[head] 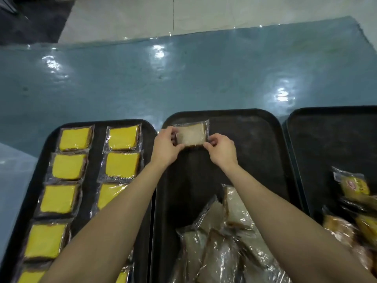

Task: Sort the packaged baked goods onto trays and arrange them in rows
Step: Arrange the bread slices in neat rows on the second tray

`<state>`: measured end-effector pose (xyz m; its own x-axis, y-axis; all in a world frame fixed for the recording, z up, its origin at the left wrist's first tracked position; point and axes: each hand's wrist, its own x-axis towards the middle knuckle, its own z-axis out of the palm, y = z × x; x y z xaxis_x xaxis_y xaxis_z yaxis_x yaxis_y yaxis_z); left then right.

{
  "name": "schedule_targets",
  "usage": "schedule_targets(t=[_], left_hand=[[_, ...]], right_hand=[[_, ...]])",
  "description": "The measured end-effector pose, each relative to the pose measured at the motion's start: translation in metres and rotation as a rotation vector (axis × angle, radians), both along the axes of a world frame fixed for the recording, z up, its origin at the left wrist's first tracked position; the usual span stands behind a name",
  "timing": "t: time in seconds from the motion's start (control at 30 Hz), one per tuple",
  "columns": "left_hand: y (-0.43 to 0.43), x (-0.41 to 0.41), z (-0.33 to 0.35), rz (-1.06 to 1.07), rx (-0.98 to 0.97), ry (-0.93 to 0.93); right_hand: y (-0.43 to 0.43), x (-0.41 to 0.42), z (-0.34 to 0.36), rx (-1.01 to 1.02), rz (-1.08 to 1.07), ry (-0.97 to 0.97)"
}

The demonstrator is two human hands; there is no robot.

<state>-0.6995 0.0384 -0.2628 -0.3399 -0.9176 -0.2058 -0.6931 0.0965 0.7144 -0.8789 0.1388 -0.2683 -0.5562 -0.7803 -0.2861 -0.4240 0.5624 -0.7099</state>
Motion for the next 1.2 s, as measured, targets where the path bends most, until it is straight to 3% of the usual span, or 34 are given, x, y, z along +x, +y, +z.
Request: schedule_targets(t=[0.3,0.4,0.47,0.63,0.77,0.9,1.0,1.2], left_hand=[[0.004,-0.004,-0.011,-0.087,-0.275,-0.197],[0.023,-0.007,-0.007,-0.289,-0.528,-0.342],[0.04,-0.012,-0.016,-0.435,-0.57,-0.416],[0.046,-0.02,-0.025,-0.497,-0.456,-0.523],[0.047,-0.011,-0.01,-0.495,-0.455,-0.539],[0.092,0.002,0.007,-0.441,-0.377,-0.356],[0.136,0.024,0.006,-0.52,-0.253,-0.259],[0.176,0.066,-0.01,-0.666,-0.127,-0.426]], right_hand=[[-0.01,-0.007,-0.012,-0.01,-0.001,0.075],[-0.001,-0.015,-0.001,-0.016,0.007,-0.108],[0.019,-0.022,0.006,0.003,0.036,-0.078],[0.099,-0.043,0.024,0.222,0.243,0.202],[0.146,-0.05,0.039,0.492,0.281,0.255],[0.159,-0.039,0.046,0.555,0.225,0.022],[0.163,-0.033,0.048,0.552,0.192,-0.021],[0.181,-0.016,0.052,0.209,-0.124,-0.332]])
